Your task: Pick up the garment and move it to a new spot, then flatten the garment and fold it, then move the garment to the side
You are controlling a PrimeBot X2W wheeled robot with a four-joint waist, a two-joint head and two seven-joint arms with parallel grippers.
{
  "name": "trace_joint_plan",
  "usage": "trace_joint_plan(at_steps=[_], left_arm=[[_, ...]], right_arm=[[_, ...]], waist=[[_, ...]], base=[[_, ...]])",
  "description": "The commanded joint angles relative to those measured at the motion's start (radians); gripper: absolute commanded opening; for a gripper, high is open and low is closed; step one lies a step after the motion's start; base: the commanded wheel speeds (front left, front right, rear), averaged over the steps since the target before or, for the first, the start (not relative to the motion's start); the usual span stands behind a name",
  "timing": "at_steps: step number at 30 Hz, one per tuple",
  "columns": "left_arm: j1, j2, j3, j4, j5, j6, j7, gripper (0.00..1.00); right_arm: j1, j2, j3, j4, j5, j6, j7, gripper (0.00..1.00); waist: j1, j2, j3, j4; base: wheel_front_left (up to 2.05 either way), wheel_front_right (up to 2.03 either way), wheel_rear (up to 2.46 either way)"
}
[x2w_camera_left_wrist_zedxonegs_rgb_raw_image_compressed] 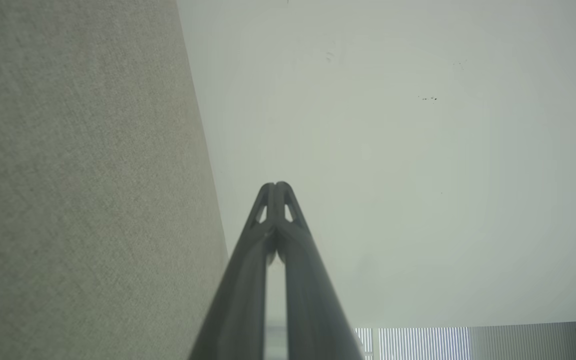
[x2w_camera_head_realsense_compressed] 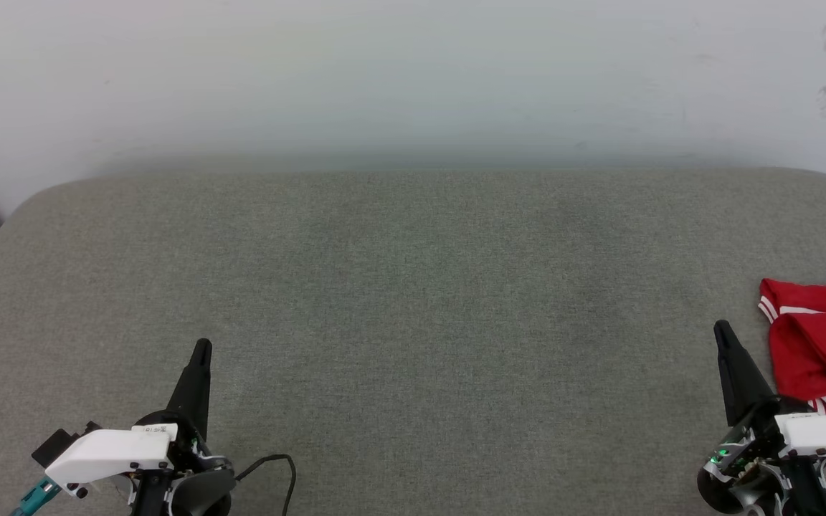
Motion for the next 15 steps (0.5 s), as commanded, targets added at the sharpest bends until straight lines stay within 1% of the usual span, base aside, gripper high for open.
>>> trace_joint_plan(at_steps=[1, 15], left_arm=[[-0.008, -0.001, 0.004, 0.0, -0.001, -0.003, 0.003, 0.0], [-0.008, -0.002, 0.005, 0.0, 0.0, -0.003, 0.004, 0.0]], right_arm=[[-0.012, 0.0, -0.001, 0.001, 0.002, 0.0, 0.004, 0.0], [-0.012, 0.001, -0.002, 0.001, 0.0, 0.0, 0.004, 0.0]], waist=[[0.0, 0.0, 0.0, 0.0], [0.0, 0.0, 0.0, 0.0]], base=[[0.0, 0.0, 0.0], [0.0, 0.0, 0.0]])
